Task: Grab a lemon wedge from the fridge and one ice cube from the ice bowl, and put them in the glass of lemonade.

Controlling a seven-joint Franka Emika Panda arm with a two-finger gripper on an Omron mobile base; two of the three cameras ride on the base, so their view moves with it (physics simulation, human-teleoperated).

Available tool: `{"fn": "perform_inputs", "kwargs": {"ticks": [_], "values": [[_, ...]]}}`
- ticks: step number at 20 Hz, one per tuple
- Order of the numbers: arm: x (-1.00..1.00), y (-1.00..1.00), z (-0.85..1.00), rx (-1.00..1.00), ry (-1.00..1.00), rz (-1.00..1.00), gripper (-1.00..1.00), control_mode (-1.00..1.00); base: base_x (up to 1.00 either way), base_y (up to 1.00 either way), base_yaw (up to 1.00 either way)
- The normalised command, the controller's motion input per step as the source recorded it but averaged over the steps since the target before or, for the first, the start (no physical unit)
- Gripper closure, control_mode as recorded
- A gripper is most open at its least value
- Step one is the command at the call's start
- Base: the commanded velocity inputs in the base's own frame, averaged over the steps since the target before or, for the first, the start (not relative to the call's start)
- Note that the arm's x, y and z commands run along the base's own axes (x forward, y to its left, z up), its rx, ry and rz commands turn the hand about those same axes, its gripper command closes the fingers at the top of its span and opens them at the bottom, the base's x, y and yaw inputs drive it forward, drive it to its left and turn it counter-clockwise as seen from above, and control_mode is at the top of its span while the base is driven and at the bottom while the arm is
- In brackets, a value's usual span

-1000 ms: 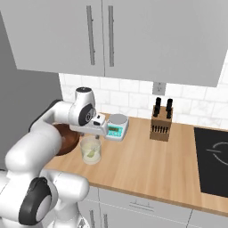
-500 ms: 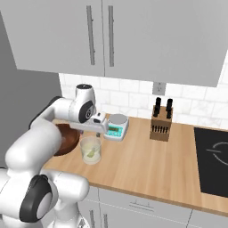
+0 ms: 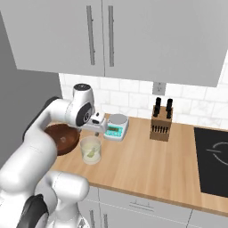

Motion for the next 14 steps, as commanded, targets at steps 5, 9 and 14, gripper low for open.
{"fn": "perform_inputs", "kwargs": {"ticks": [5, 9, 14], "values": [[-0.28, 0.0, 0.31, 0.08, -0.14, 0.0, -1.0, -1.0, 0.0, 0.0, 0.0], [-0.78, 0.0, 0.63, 0.16, -0.12, 0.01, -1.0, -1.0, 0.0, 0.0, 0.0], [-0.72, 0.04, 0.88, 0.14, -0.13, 0.07, -1.0, -1.0, 0.0, 0.0, 0.0]]}}
